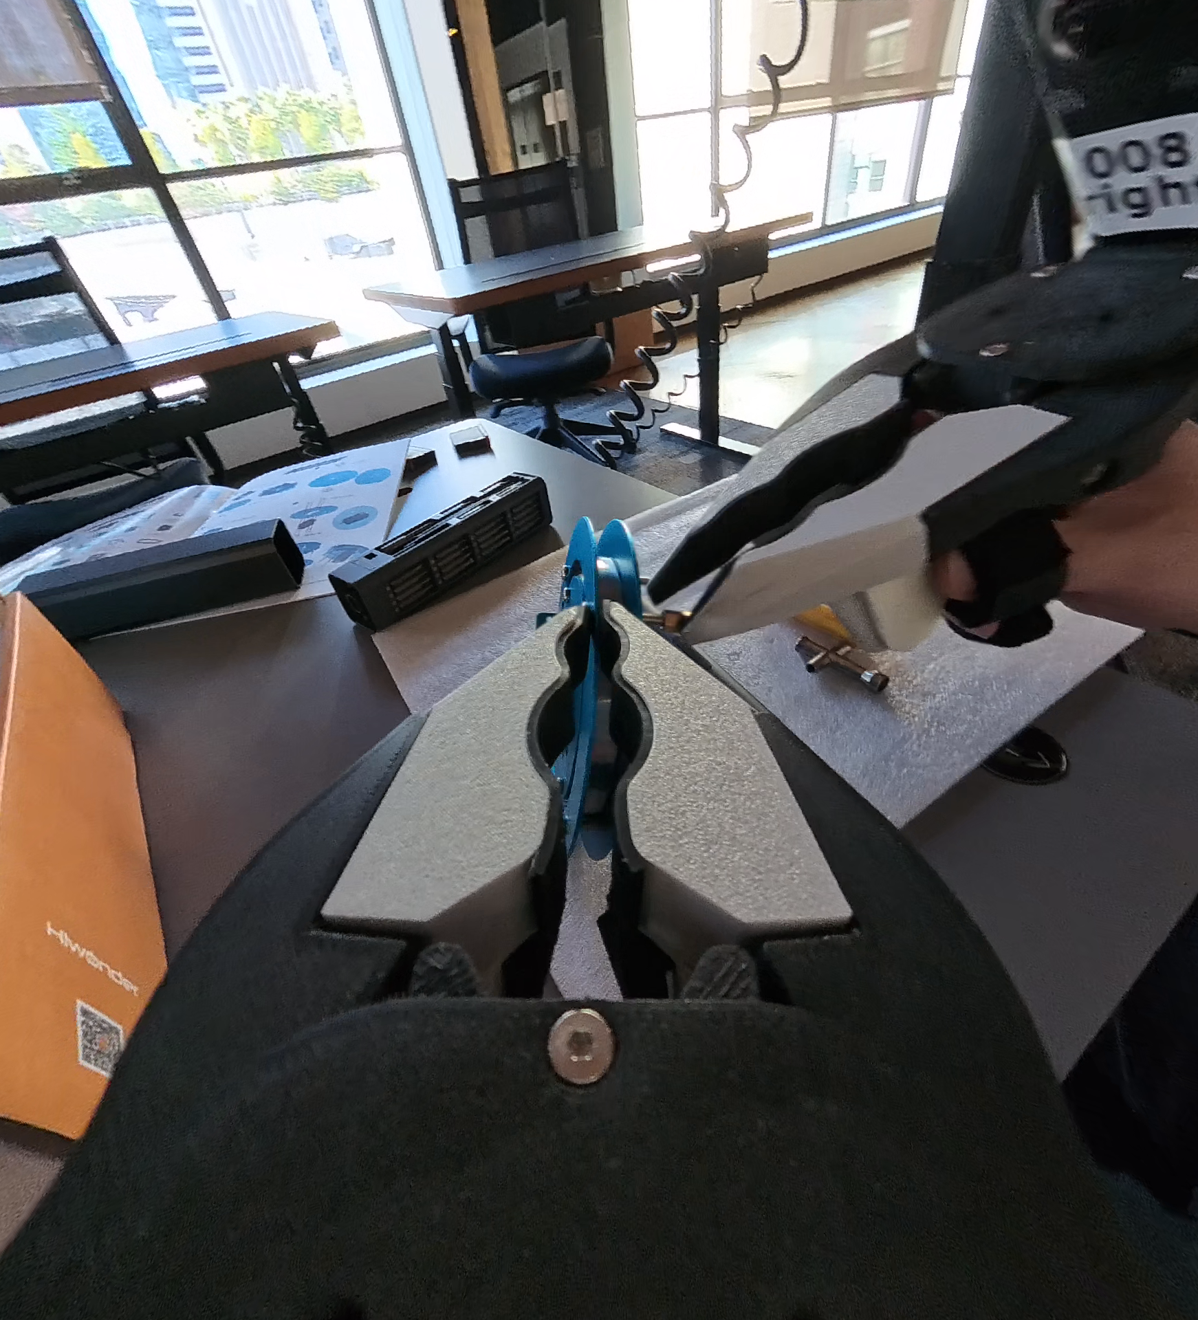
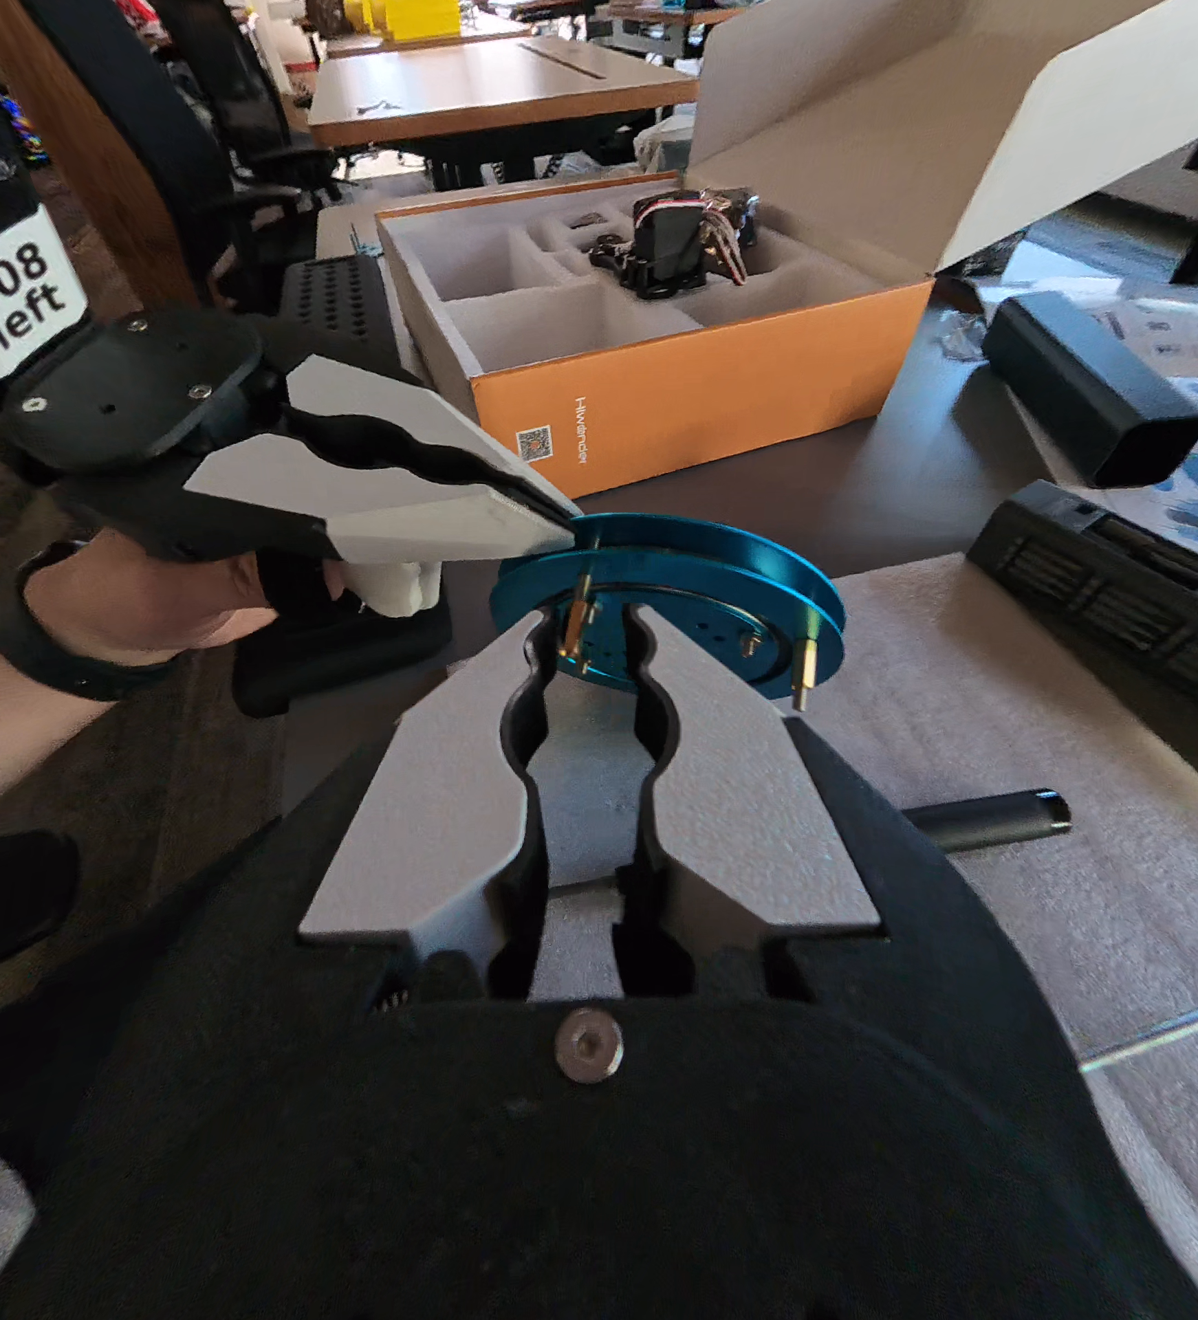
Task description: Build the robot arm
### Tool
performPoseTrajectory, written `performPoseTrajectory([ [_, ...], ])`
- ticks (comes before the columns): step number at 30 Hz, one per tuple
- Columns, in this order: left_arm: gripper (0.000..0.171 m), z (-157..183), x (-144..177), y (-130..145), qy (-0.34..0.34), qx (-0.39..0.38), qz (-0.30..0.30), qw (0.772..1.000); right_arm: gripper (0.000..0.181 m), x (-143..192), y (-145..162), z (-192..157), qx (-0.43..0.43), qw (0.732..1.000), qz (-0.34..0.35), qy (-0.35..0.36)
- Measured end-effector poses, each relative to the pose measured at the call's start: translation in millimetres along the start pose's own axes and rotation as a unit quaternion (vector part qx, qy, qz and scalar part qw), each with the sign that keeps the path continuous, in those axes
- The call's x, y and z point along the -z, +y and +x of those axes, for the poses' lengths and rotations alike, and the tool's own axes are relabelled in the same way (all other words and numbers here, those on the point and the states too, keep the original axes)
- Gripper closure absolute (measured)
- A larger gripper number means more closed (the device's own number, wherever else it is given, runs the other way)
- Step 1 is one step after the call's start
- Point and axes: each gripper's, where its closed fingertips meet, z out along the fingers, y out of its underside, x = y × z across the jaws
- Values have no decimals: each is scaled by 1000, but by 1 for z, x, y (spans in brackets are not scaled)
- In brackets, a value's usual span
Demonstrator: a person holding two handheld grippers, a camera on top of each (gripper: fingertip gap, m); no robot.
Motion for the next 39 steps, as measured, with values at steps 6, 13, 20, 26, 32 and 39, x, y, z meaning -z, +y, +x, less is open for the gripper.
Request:
performPoseTrajectory([
  [6,171,-10,-1,-1,-51,26,6,998,156,10,-2,0,73,995,44,61],
  [13,171,-13,-4,-2,-69,43,6,997,174,-6,-2,5,170,978,21,123],
  [20,138,-6,5,-15,-1,90,52,995,177,-8,-2,9,144,982,22,120],
  [26,131,-3,-9,-4,3,-16,-4,1000,177,-8,-2,9,148,982,21,118],
  [32,151,-4,-13,-4,7,-53,-12,999,177,-6,-1,11,144,984,19,106],
  [39,158,-9,-15,-5,-2,-27,-9,1000,176,-4,-2,13,148,981,26,123],
])
